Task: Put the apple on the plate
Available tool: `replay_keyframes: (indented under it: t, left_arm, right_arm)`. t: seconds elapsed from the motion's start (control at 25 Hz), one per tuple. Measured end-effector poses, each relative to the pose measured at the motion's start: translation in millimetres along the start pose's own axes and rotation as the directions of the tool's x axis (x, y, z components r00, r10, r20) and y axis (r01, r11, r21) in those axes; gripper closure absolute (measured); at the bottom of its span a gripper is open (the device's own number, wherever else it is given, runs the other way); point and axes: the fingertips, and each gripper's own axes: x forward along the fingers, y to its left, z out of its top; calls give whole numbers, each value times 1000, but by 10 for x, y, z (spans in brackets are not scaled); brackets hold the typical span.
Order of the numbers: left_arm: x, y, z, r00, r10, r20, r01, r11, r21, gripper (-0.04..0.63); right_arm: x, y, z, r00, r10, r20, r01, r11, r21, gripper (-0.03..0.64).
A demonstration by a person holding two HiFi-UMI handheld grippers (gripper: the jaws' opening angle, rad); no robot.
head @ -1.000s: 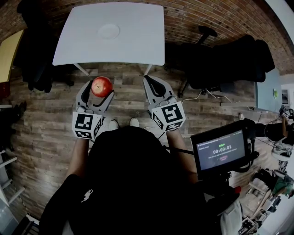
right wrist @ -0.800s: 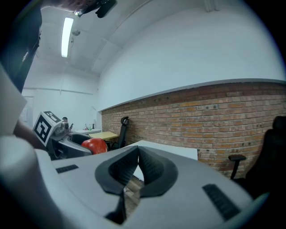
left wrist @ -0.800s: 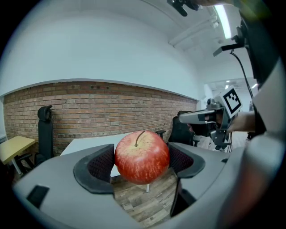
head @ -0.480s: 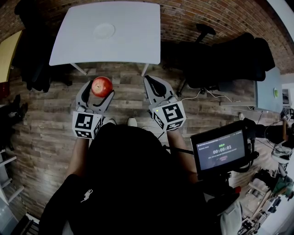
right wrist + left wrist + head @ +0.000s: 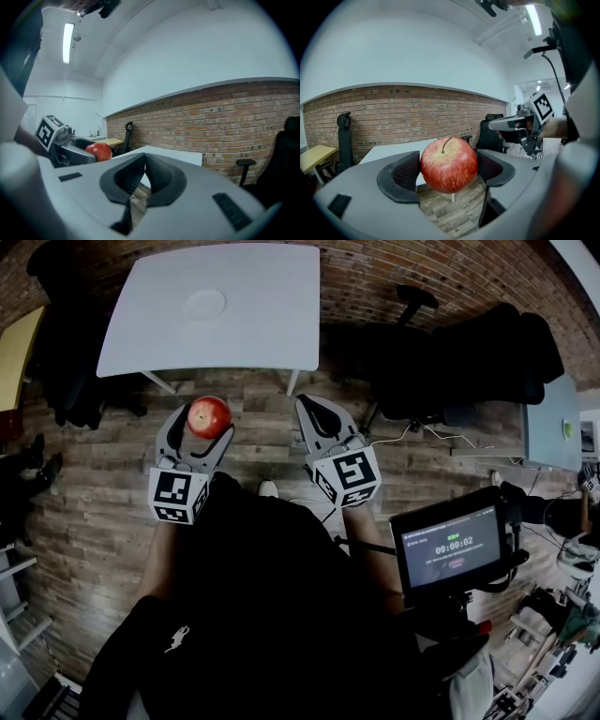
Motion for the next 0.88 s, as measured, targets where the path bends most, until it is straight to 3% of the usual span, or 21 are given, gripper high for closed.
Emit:
replay_keyframes:
  t: [0.88]
  left_arm:
    - [92,125,22,1000,-2,8,1,1000,9,209]
  right_arm:
    - [35,-113,29,999,-36,12,36,999,11,612]
